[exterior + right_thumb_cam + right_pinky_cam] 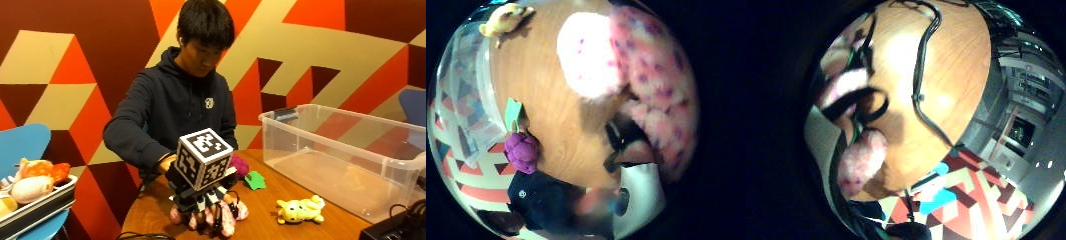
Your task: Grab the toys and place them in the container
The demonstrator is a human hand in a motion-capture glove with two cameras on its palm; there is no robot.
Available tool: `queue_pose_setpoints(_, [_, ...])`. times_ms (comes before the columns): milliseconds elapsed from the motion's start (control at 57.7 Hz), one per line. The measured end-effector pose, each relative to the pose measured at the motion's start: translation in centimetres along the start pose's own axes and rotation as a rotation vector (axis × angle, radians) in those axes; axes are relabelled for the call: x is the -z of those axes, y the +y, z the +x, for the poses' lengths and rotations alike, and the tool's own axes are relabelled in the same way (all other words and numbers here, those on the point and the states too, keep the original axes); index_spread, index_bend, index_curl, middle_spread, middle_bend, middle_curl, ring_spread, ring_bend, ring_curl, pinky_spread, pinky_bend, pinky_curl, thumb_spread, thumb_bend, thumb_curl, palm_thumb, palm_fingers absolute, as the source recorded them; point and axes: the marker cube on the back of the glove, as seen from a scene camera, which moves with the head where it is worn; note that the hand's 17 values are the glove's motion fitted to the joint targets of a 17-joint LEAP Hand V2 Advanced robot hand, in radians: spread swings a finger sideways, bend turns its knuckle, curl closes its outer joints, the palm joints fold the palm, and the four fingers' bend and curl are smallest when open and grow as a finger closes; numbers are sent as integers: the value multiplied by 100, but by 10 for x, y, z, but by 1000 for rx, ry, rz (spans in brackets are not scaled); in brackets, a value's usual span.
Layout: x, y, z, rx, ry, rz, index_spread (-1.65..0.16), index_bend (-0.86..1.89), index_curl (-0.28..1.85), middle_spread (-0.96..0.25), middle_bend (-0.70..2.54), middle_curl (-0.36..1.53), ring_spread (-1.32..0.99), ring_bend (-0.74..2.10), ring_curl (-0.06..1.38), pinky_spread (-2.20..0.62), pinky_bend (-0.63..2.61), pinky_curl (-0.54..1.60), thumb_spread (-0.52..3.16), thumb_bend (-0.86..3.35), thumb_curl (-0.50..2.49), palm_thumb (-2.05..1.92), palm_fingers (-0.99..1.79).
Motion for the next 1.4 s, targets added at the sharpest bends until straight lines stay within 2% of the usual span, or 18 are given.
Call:
queue_pose_setpoints(35, [-1,-2,1,18,-44,17,-31,9,6,4,14,9,-13,116,45,-26,156,42,136,14,35,37,32])
queue_pose_setpoints(69, [-3,-4,1,32,-85,27,-31,13,7,0,24,12,-18,126,48,-30,150,40,138,20,38,48,57])
queue_pose_setpoints(121, [-4,-6,0,43,-96,44,-31,17,8,-6,33,15,-24,130,49,-34,143,39,133,26,44,61,71])
queue_pose_setpoints(364, [14,10,-20,109,-86,119,-34,37,18,-24,51,24,-36,128,55,-41,119,37,86,29,66,83,98])
queue_pose_setpoints(520, [70,41,-41,208,-142,238,-36,47,24,-29,59,29,-40,129,59,-42,115,40,55,32,78,87,101])
queue_pose_setpoints(763, [200,134,-143,506,-358,649,-38,52,31,-34,66,37,-42,131,64,-43,116,45,14,33,89,85,97])
queue_pose_setpoints(884, [240,140,-180,583,-434,742,-39,55,36,-35,69,42,-42,132,66,-43,118,47,-2,34,92,85,94])
queue_pose_setpoints(1057, [254,118,-233,564,-450,787,-39,55,42,-36,71,49,-43,135,68,-43,121,49,-18,35,94,83,90])
queue_pose_setpoints(1213, [240,94,-274,645,-460,714,-37,33,43,-34,59,51,-42,138,70,-42,128,51,-11,27,95,76,63])
queue_pose_setpoints(1283, [231,83,-293,679,-452,619,-34,12,38,-22,28,43,-37,136,67,-40,142,52,24,22,95,62,32])
queue_pose_setpoints(1318, [226,78,-301,710,-450,547,-34,16,39,-15,19,41,-32,123,65,-33,141,53,40,16,91,53,2])
queue_pose_setpoints(1335, [224,76,-304,723,-448,518,-34,21,41,-13,19,41,-26,105,62,-27,138,54,48,10,88,44,-22])
queue_pose_setpoints(1404, [222,67,-304,729,-444,486,-34,22,38,-7,19,39,-16,72,51,-16,128,48,71,4,80,34,-30])
